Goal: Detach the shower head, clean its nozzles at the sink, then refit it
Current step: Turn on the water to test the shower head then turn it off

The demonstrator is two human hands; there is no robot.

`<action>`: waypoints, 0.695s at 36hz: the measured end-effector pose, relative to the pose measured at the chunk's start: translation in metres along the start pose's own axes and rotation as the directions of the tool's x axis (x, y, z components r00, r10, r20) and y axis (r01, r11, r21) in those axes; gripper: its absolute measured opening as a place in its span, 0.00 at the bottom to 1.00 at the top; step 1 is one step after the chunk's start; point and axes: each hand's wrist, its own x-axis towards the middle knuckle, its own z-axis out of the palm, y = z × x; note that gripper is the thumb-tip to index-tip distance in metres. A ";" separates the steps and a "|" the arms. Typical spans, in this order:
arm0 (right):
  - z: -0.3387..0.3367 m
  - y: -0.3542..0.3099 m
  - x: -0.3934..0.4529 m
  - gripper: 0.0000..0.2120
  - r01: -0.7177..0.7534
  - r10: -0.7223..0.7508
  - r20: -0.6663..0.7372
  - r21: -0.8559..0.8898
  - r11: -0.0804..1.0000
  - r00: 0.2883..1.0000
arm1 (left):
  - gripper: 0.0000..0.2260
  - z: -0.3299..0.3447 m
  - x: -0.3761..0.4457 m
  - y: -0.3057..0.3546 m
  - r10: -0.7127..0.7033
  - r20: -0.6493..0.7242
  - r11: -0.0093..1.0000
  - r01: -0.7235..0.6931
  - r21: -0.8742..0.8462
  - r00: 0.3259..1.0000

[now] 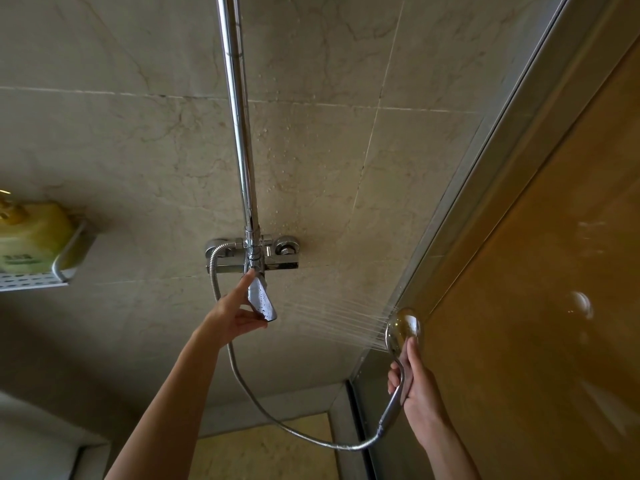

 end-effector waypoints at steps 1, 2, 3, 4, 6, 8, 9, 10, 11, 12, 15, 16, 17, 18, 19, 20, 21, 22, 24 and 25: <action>0.000 0.000 0.000 0.19 0.001 -0.001 0.002 -0.003 1.000 1.000 | 0.47 0.000 0.000 0.000 0.002 -0.001 1.000 -0.002 -0.001 1.000; 0.001 -0.001 0.000 0.19 0.003 -0.003 0.004 -0.005 1.000 1.000 | 0.48 0.000 0.000 0.000 0.004 0.000 1.000 -0.004 -0.001 1.000; 0.001 -0.001 -0.001 0.19 0.007 -0.007 0.006 -0.007 1.000 1.000 | 0.49 0.000 0.000 -0.001 0.008 0.003 1.000 -0.008 -0.001 1.000; 0.002 -0.002 -0.001 0.19 0.011 -0.011 0.008 -0.010 1.000 1.000 | 0.51 0.000 0.000 -0.001 0.010 0.005 1.000 -0.010 -0.002 1.000; 0.003 -0.002 -0.001 0.18 0.018 -0.018 0.009 -0.011 1.000 1.000 | 0.51 0.000 0.000 -0.001 0.013 0.004 1.000 -0.013 -0.005 1.000; 0.003 -0.002 0.000 0.18 0.017 -0.017 0.006 -0.007 1.000 1.000 | 0.51 0.000 0.000 -0.002 0.015 0.003 1.000 -0.015 -0.010 1.000; 0.003 -0.002 0.000 0.18 0.014 -0.014 0.005 -0.007 1.000 1.000 | 0.50 0.001 0.000 -0.002 0.015 0.003 1.000 -0.015 -0.012 1.000; 0.003 -0.002 0.001 0.18 0.011 -0.011 0.004 -0.007 1.000 1.000 | 0.50 0.001 -0.001 -0.002 0.015 0.002 1.000 -0.015 -0.012 1.000; 0.003 -0.002 0.001 0.18 0.010 -0.010 0.005 -0.007 1.000 1.000 | 0.50 0.001 0.000 -0.002 0.016 0.002 1.000 -0.015 -0.014 1.000; 0.003 -0.002 0.002 0.18 0.011 -0.011 0.007 -0.008 1.000 1.000 | 0.50 0.001 -0.001 -0.002 0.015 0.004 1.000 -0.015 -0.016 1.000; 0.003 -0.002 0.002 0.18 0.023 -0.023 0.016 -0.009 1.000 1.000 | 0.50 0.001 -0.001 -0.001 0.014 0.008 1.000 -0.014 -0.019 1.000; 0.003 -0.002 0.003 0.18 0.026 -0.025 0.019 -0.010 1.000 0.999 | 0.49 0.001 -0.002 -0.001 0.017 0.010 1.000 -0.017 -0.019 1.000; 0.003 -0.002 0.003 0.18 0.026 -0.026 0.021 -0.014 1.000 0.999 | 0.49 0.001 -0.002 0.000 0.020 0.011 1.000 -0.020 -0.021 1.000; 0.003 -0.002 0.003 0.18 0.025 -0.025 0.022 -0.020 0.999 0.999 | 0.47 0.002 -0.003 0.000 0.023 0.013 1.000 -0.022 -0.021 1.000; 0.003 -0.002 0.003 0.18 0.021 -0.021 0.023 -0.025 0.999 1.000 | 0.46 0.003 -0.004 0.000 0.023 0.015 1.000 -0.023 -0.020 1.000; 0.003 -0.002 0.004 0.19 0.017 -0.016 0.022 -0.026 1.000 1.000 | 0.44 0.003 -0.005 0.000 0.021 0.017 1.000 -0.021 -0.018 1.000; 0.002 -0.002 0.004 0.19 0.013 -0.012 0.020 -0.027 1.000 1.000 | 0.42 0.004 -0.005 0.001 0.016 0.017 1.000 -0.016 -0.016 1.000; 0.003 -0.002 0.005 0.20 0.011 -0.011 0.019 -0.029 1.000 1.000 | 0.41 0.004 -0.006 0.001 0.012 0.015 1.000 -0.011 -0.014 1.000; 0.003 -0.001 0.006 0.20 0.015 -0.015 0.020 -0.027 1.000 1.000 | 0.40 0.005 -0.006 0.001 0.003 0.006 1.000 -0.003 -0.005 1.000; 0.003 -0.001 0.007 0.19 0.019 -0.019 0.023 -0.023 1.000 1.000 | 0.40 0.005 -0.006 0.001 -0.002 0.003 1.000 0.002 0.001 1.000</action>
